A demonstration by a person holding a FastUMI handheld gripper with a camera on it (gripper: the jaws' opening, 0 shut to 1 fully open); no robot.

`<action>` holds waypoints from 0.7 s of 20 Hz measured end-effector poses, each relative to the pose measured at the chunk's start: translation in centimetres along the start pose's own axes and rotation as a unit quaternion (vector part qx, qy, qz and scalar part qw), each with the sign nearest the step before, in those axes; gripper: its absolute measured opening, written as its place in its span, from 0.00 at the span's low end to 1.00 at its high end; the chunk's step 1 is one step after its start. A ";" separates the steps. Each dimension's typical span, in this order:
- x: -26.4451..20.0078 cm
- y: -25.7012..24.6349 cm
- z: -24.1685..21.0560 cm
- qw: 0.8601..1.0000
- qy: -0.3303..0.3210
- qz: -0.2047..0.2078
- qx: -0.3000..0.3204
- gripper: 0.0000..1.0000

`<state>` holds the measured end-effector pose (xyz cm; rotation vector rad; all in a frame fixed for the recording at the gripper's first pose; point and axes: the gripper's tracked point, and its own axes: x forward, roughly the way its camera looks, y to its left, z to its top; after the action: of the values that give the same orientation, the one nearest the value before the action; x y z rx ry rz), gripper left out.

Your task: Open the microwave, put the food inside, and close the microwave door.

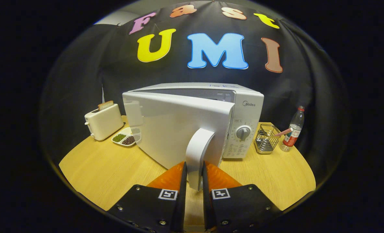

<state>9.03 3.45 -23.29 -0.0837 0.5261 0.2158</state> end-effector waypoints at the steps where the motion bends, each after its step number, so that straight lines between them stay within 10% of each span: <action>1: -0.5 0.3 -0.2 1.000 0.001 -0.003 -0.002 0.24; 14: -7.6 7.3 -2.5 1.000 -0.008 -0.004 0.008 0.24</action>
<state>-0.25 8.80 -21.71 -0.0693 0.5113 0.2042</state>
